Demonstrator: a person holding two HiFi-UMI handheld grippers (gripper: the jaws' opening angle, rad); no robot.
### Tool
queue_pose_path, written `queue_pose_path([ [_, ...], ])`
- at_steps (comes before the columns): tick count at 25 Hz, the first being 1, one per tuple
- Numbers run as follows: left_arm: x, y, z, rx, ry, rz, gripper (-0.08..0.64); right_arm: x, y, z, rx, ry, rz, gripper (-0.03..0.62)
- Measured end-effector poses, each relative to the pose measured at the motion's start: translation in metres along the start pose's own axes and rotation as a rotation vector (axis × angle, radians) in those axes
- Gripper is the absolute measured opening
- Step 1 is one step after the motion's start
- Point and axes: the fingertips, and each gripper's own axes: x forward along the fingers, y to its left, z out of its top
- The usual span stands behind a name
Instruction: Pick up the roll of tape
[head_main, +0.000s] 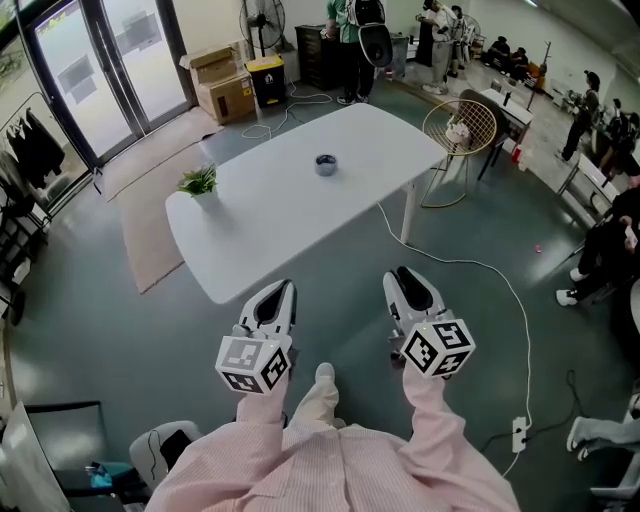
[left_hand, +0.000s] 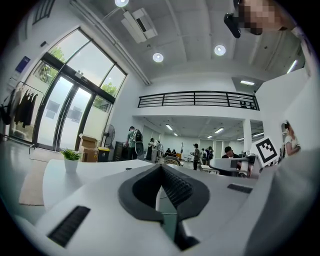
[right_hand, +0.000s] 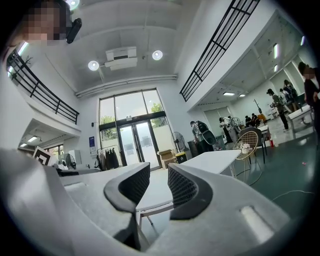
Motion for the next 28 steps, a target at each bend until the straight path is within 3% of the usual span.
queue_pose_path([
  [13,0.097,0.066,0.005,-0.016,0.033,0.003,0.0,0.11,-0.05,0.004,0.042,0.021,-0.015,0.14],
  [28,0.194,0.136,0.01,-0.057,0.053,-0.032,0.0,0.224,-0.089,0.001,0.069,0.078,-0.045,0.144],
])
